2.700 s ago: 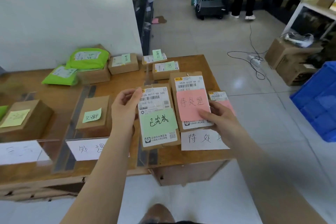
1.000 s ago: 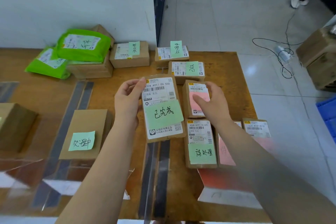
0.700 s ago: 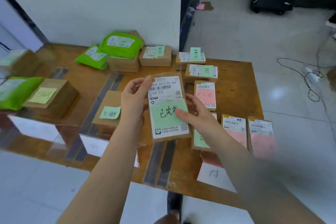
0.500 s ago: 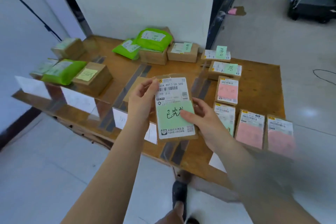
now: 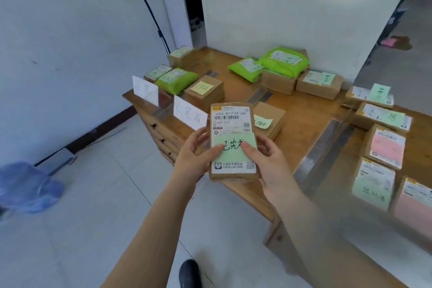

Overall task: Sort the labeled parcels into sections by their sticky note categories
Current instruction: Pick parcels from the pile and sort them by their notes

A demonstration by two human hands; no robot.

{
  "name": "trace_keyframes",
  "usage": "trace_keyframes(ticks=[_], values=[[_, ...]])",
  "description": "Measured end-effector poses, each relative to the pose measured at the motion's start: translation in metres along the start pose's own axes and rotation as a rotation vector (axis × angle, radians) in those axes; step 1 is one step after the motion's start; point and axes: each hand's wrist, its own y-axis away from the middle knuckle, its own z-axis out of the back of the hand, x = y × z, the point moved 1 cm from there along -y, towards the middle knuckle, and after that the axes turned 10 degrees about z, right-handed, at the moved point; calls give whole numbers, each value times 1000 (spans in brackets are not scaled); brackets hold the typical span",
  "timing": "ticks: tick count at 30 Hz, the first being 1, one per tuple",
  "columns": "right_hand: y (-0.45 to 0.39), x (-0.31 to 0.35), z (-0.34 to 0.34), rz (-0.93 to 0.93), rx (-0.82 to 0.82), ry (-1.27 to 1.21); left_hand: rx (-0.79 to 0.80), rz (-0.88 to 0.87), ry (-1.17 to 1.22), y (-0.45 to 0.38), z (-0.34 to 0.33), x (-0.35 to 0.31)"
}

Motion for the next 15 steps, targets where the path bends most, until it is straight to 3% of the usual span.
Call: trace_keyframes(ticks=[15], values=[[-75, -73, -173, -18, 17, 37, -7, 18, -53, -89, 186, -45]])
